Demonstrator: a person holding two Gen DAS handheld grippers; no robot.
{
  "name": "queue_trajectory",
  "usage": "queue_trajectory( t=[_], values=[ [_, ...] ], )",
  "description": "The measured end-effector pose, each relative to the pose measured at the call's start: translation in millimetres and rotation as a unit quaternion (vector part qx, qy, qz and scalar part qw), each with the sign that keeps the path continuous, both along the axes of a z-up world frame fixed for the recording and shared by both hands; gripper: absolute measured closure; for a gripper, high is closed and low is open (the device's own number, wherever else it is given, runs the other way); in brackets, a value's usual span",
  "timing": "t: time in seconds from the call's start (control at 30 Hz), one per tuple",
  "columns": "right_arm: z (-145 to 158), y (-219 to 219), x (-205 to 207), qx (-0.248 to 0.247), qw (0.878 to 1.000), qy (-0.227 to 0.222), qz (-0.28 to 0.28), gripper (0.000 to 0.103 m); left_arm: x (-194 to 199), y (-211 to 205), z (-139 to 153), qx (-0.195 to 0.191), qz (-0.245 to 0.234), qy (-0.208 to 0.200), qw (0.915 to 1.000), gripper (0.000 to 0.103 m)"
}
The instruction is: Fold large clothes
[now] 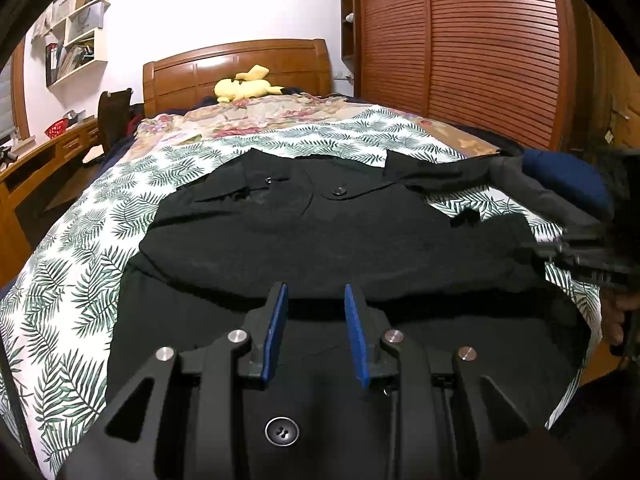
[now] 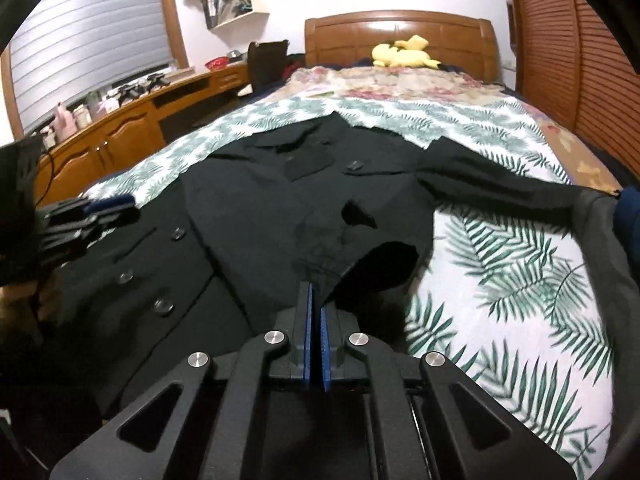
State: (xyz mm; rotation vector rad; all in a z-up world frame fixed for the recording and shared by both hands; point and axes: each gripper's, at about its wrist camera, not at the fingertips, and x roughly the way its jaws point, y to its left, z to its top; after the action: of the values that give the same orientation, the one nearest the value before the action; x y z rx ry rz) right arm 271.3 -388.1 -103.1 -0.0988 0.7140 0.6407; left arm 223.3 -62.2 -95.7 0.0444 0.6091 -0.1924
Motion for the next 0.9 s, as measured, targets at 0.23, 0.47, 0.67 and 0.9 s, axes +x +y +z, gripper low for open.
queue_trajectory(
  t=[0.23, 0.47, 0.67, 0.9],
  values=[
    [-12.0, 5.8, -8.2, -0.034, 0.999, -0.004, -0.005, 0.101, -2.1, 3.4, 5.0, -0.009, 0.003, -0.014, 0.9999, 0.076],
    [-4.9, 1.0, -4.6, -0.036, 0.998, -0.022, -0.036, 0.084, -8.0, 6.4, 14.7, -0.006, 0.018, -0.044, 0.9988, 0.076],
    [7.1, -6.7, 2.2, -0.020, 0.997, -0.051, -0.056, 0.062, -7.1, 3.8, 21.5, -0.012, 0.012, -0.048, 0.9987, 0.075],
    [0.7, 11.0, 26.7, -0.013, 0.999, -0.036, -0.034, 0.062, -8.5, -9.2, 37.9, 0.010, -0.001, -0.076, 0.9970, 0.073]
  ],
)
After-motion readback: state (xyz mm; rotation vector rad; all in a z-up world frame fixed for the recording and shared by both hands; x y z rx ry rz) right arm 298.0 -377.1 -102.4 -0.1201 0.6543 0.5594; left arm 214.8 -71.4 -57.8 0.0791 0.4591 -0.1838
